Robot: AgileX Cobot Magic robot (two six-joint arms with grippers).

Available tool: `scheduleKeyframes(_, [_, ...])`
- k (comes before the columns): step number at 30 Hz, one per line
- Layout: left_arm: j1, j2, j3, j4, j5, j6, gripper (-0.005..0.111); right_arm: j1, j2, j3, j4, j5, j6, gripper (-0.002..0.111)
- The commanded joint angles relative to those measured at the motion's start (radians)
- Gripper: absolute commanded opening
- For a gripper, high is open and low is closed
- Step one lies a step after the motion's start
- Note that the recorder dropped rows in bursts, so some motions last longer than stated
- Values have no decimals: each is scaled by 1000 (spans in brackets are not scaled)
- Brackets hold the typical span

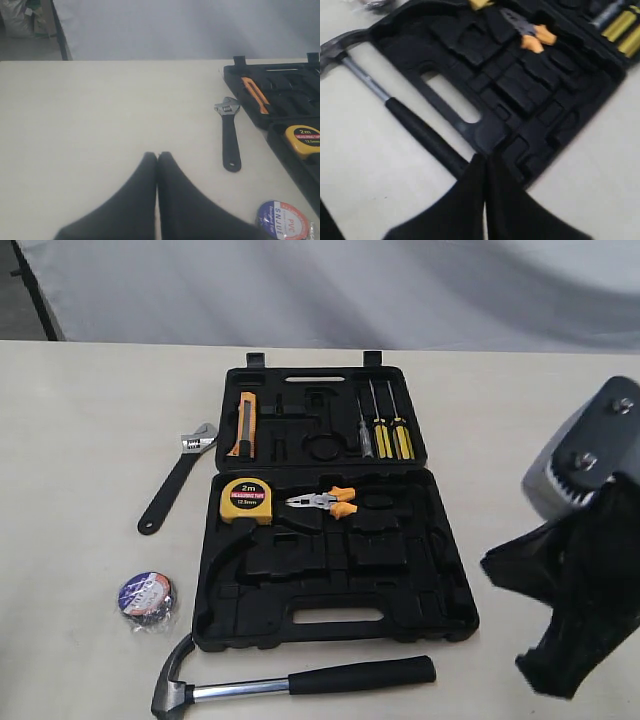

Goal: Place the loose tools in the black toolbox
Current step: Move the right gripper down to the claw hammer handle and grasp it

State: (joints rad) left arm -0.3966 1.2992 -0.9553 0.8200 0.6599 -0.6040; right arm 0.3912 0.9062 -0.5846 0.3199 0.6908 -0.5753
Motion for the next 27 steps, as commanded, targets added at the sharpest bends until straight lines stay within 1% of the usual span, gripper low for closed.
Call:
scheduleKeyframes(1, [3, -8, 9, -14, -17, -10, 1, 127, 48, -5, 11, -14, -35, -1])
scheduleKeyframes(5, [3, -8, 9, -14, -17, -10, 1, 204, 131, -5, 45, -19, -35, -1])
scheduleKeyframes(9, [3, -8, 9, -14, -17, -10, 1, 229, 225, -7, 130, -53, -35, -1])
scheduleKeyframes(12, [3, -8, 9, -14, -17, -10, 1, 229, 319, -31, 170, -93, -43, -1])
scheduleKeyframes(17, [3, -8, 9, -14, -17, -10, 1, 231, 494, -188, 180, -61, -62, -1])
scheduleKeyframes(22, [3, -8, 9, -14, -17, -10, 1, 296, 649, -336, 180, -33, -172, 1])
scheduleKeyframes(25, [3, -8, 9, -14, -17, -10, 1, 361, 734, -405, 180, -33, -198, 11])
scheduleKeyframes(27, [3, -8, 9, -14, -17, -10, 1, 400, 792, -444, 167, -31, -221, 23])
